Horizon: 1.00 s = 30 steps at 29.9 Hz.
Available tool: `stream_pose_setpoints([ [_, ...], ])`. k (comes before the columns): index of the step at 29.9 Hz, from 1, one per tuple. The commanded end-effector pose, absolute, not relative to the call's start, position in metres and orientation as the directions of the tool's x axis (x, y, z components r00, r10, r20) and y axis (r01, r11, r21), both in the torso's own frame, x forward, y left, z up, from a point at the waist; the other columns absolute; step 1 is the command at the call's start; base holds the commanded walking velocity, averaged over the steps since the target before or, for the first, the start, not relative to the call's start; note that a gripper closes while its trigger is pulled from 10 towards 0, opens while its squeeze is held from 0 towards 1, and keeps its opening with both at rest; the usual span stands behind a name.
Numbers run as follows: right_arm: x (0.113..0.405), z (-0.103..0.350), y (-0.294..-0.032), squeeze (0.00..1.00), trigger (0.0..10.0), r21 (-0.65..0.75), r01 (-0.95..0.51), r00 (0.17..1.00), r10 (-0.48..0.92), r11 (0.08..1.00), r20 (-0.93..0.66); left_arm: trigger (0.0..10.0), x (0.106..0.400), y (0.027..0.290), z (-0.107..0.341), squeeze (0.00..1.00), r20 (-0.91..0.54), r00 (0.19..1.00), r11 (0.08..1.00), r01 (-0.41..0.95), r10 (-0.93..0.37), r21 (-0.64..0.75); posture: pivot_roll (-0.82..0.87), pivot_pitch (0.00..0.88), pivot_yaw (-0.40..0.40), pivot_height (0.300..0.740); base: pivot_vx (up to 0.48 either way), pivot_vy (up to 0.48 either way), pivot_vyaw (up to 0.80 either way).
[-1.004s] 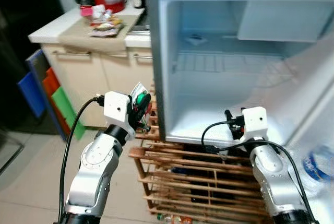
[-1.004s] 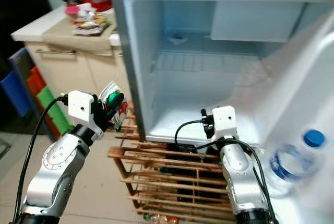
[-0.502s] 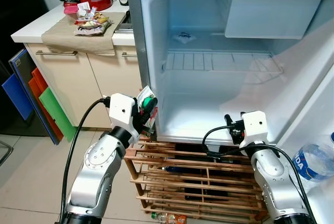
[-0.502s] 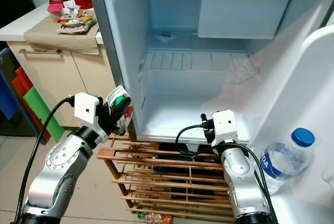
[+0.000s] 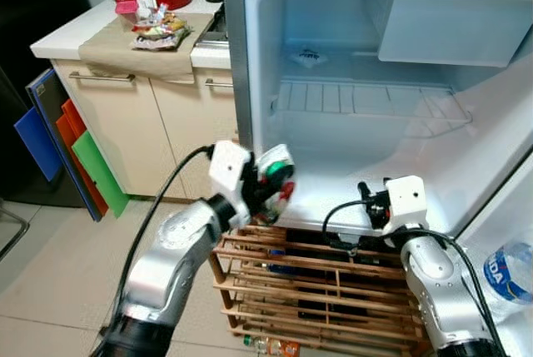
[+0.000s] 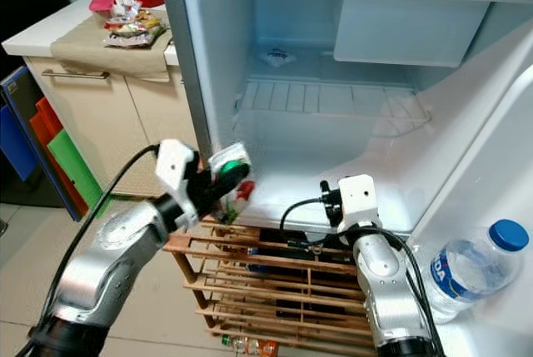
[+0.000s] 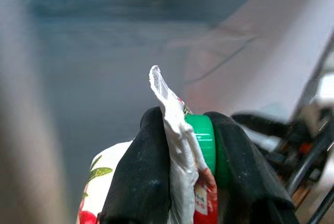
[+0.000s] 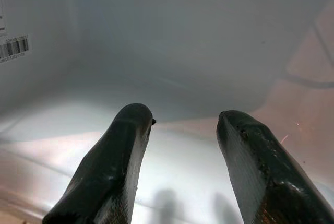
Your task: Restocking fridge
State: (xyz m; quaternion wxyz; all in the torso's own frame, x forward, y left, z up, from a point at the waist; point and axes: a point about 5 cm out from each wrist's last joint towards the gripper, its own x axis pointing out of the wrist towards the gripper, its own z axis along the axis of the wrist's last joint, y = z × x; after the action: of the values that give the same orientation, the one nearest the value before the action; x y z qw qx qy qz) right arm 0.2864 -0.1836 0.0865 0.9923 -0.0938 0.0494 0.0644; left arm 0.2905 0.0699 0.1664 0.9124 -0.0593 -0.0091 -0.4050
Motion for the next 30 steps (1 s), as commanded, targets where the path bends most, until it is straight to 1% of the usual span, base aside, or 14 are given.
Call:
stream_pose_setpoints([
  [1,0.288,0.089,-0.181,0.0,10.0,-0.18,-0.149,0.986,0.131,0.972,-0.107,10.0,0.296,0.067,0.173,0.0,0.079,0.674,0.666,0.738,-0.734,-0.108,-0.16,0.0,0.047,0.74,0.0,0.0,0.0],
  [8,0.283,0.084,-0.191,0.0,10.0,-0.199,-0.107,0.989,0.083,0.974,-0.124,10.0,0.305,0.059,0.186,0.0,0.122,0.678,0.662,0.735,-0.725,-0.148,-0.17,0.0,0.048,0.74,0.0,0.0,0.0],
  [9,0.282,0.084,-0.194,0.0,10.0,-0.212,-0.088,0.99,0.062,0.973,-0.126,10.0,0.308,0.052,0.19,0.0,0.14,0.683,0.669,0.731,-0.717,-0.137,-0.17,0.0,0.049,0.74,0.0,0.0,0.0],
  [10,0.282,0.084,-0.196,0.0,10.0,-0.229,-0.073,0.991,0.046,0.971,-0.124,10.0,0.313,0.035,0.199,0.0,0.17,0.675,0.666,0.738,-0.718,-0.115,-0.17,0.0,0.048,0.74,0.0,0.0,0.0],
  [11,0.282,0.084,-0.196,0.0,10.0,-0.229,-0.073,0.991,0.046,0.971,-0.124,10.0,0.313,0.035,0.199,0.0,0.17,0.675,0.666,0.738,-0.718,-0.115,-0.17,0.0,0.048,0.74,0.0,0.0,0.0],
  [13,0.282,0.084,-0.196,0.0,10.0,-0.23,-0.072,0.991,0.044,0.97,-0.124,10.0,0.318,0.017,0.21,0.0,0.199,0.66,0.658,0.748,-0.724,-0.088,-0.18,0.0,0.046,0.74,0.0,0.0,0.0],
  [14,0.282,0.084,-0.196,0.0,10.0,-0.23,-0.072,0.991,0.044,0.97,-0.124,10.0,0.318,0.017,0.21,0.0,0.199,0.66,0.658,0.748,-0.724,-0.088,-0.18,0.0,0.046,0.74,0.0,0.0,0.0],
  [16,0.282,0.085,-0.196,0.0,10.0,-0.23,-0.073,0.991,0.045,0.97,-0.122,10.0,0.322,0.004,0.218,0.0,0.206,0.659,0.674,0.739,-0.723,0.0,-0.19,0.0,0.051,0.74,0.0,0.0,0.0],
  [17,0.282,0.085,-0.196,0.0,10.0,-0.23,-0.073,0.991,0.045,0.97,-0.122,10.0,0.322,0.004,0.218,0.0,0.206,0.659,0.674,0.739,-0.723,0.0,-0.19,0.0,0.051,0.74,0.0,0.0,0.0],
  [18,0.282,0.087,-0.194,0.0,10.0,-0.227,-0.072,0.992,0.047,0.971,-0.113,10.0,0.329,-0.006,0.226,0.0,0.217,0.676,0.702,0.709,-0.704,0.069,-0.2,0.0,0.057,0.74,0.0,0.0,0.0],
  [19,0.282,0.088,-0.194,0.0,10.0,-0.226,-0.07,0.993,0.047,0.972,-0.109,10.0,0.332,-0.008,0.229,0.0,0.223,0.685,0.714,0.696,-0.693,0.081,-0.2,0.0,0.059,0.74,0.0,0.0,0.0],
  [22,0.282,0.09,-0.192,0.0,10.0,-0.22,-0.072,0.993,0.051,0.973,-0.102,10.0,0.337,-0.008,0.233,0.0,0.236,0.709,0.742,0.664,-0.665,0.094,-0.21,0.0,0.063,0.74,0.0,0.0,0.0],
  [25,0.283,0.097,-0.188,0.0,10.0,-0.187,-0.093,0.994,0.079,0.978,-0.076,10.0,0.352,0.001,0.246,0.0,0.302,0.787,0.842,0.514,-0.539,0.165,-0.22,0.0,0.072,0.74,0.0,0.0,0.0],
  [30,0.284,0.102,-0.187,0.0,10.0,-0.166,-0.109,0.993,0.1,0.98,-0.061,10.0,0.36,0.013,0.255,0.0,0.35,0.828,0.899,0.394,-0.437,0.191,-0.22,0.0,0.075,0.74,0.0,0.0,0.0],
])
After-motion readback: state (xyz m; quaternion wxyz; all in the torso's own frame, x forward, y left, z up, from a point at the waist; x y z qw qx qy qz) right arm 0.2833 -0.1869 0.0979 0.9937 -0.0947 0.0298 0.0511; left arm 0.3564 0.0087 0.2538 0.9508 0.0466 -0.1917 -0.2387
